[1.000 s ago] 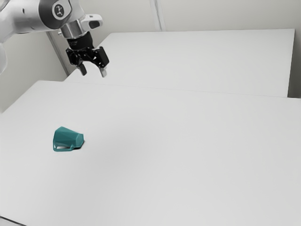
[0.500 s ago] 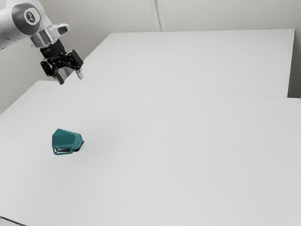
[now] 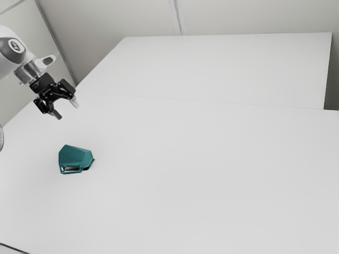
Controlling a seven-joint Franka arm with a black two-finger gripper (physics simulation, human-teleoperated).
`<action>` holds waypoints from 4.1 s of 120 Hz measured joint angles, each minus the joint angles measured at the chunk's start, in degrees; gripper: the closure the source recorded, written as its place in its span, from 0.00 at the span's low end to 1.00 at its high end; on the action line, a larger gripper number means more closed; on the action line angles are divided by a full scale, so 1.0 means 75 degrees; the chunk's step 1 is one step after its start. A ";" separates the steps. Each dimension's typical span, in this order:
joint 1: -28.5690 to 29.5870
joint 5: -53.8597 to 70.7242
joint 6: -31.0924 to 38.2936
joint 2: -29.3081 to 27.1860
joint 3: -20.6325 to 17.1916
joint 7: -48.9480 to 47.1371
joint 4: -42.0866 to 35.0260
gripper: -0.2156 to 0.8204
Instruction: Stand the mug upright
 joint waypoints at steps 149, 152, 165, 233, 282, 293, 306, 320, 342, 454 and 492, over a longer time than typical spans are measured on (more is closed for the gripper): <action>0.2005 -0.1454 0.0114 0.2119 -0.0238 0.3657 -0.0014 0.21; 0.2010 -0.1464 0.0120 0.2132 -0.0242 0.3691 -0.0016 0.21; 0.2018 -0.1540 0.0139 0.2230 -0.0251 0.3826 -0.0018 0.21; 0.2019 -0.2014 0.0246 0.2375 -0.0683 0.4259 -0.0298 0.30; 0.2007 -0.2182 0.0310 0.2299 -0.0731 0.4518 -0.0261 0.84; 0.2004 -0.2187 0.0316 0.2221 -0.0750 0.4526 -0.0184 0.89; 0.1994 -0.2180 0.0320 0.2131 -0.0754 0.4526 -0.0144 0.93; 0.1961 -0.2159 0.0323 0.2013 -0.0763 0.4518 -0.0137 0.94; 0.1875 -0.2115 0.0325 0.1806 -0.0818 0.4490 -0.0137 0.95; 0.0280 -0.0507 0.0573 -0.0078 -0.1084 0.3263 -0.0657 0.97; 0.0117 0.0782 0.0899 -0.0749 -0.2048 0.2264 -0.0958 0.96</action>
